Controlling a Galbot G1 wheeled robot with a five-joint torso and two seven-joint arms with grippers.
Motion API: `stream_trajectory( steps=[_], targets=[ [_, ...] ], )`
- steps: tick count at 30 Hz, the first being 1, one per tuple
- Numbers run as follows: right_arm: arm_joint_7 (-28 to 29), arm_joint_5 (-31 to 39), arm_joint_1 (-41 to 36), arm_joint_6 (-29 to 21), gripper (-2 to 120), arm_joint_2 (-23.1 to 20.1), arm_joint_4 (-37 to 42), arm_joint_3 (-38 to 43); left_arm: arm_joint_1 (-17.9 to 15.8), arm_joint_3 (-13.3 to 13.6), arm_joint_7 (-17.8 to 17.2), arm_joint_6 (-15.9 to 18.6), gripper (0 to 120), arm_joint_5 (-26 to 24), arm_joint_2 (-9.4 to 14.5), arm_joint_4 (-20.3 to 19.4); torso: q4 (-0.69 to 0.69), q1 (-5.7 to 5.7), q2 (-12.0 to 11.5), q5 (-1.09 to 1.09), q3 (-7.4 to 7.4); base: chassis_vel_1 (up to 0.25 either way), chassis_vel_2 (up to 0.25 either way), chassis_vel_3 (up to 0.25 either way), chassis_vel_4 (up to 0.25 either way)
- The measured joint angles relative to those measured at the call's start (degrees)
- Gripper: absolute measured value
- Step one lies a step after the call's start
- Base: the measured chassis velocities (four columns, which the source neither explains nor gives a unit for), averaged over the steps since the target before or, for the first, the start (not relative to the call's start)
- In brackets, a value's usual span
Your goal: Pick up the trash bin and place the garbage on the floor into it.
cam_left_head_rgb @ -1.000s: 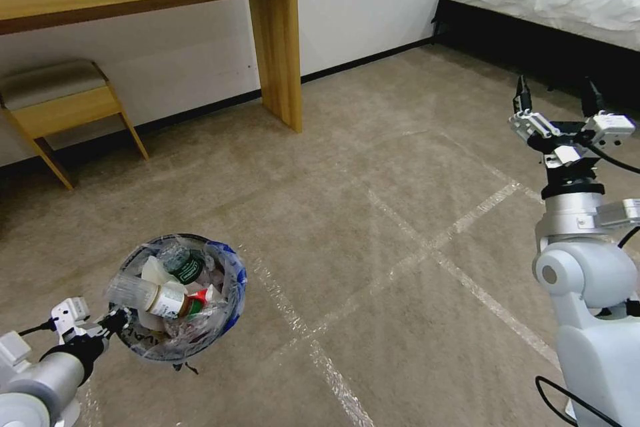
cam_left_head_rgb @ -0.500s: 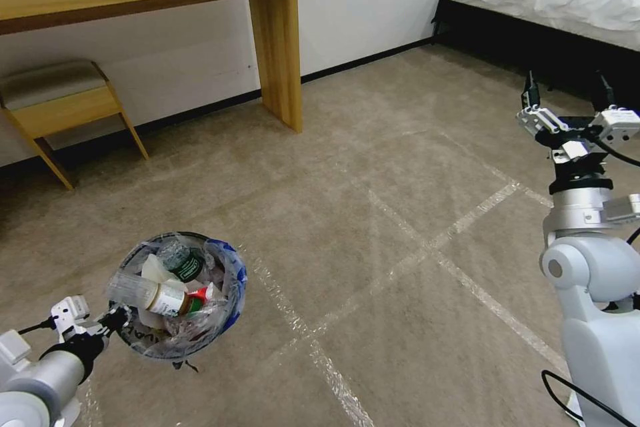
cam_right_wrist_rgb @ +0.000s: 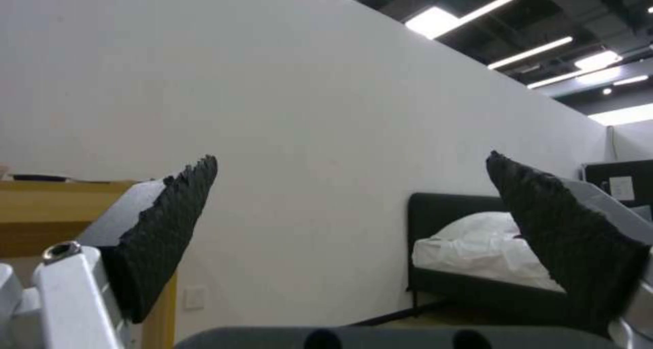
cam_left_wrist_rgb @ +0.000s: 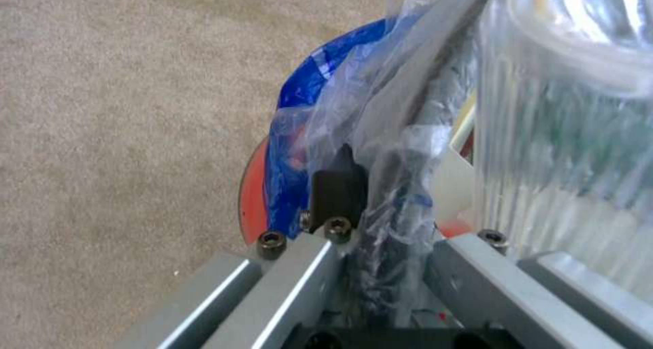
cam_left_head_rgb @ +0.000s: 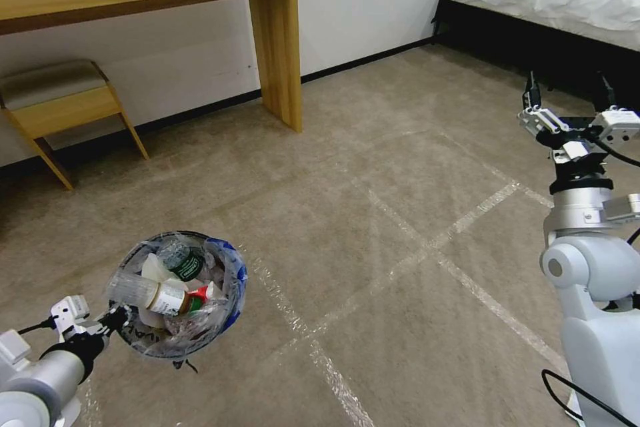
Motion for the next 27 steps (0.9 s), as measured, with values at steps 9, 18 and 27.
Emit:
stream_trajectory(
  steps=[9,18,27],
  targets=[
    [0.0,0.0,-0.1,0.0,100,0.1,0.2,-0.2,0.1,-0.1,-0.1,0.0,0,-0.2,-0.1,-0.4,0.00,0.00,0.0,0.00,0.00,0.000,0.000,0.000,0.000],
    [0.1,0.0,-0.1,0.1,100,0.0,0.1,0.1,0.1,-0.1,-0.2,0.0,0,-0.2,-0.1,-0.4,0.00,0.00,0.0,0.00,0.00,0.000,0.000,0.000,0.000],
    [0.1,0.0,0.0,0.3,100,0.2,-0.3,0.1,0.1,-0.1,-0.2,0.0,0,-0.2,-0.1,-0.4,0.00,0.00,0.0,0.00,0.00,0.000,0.000,0.000,0.000]
  ],
)
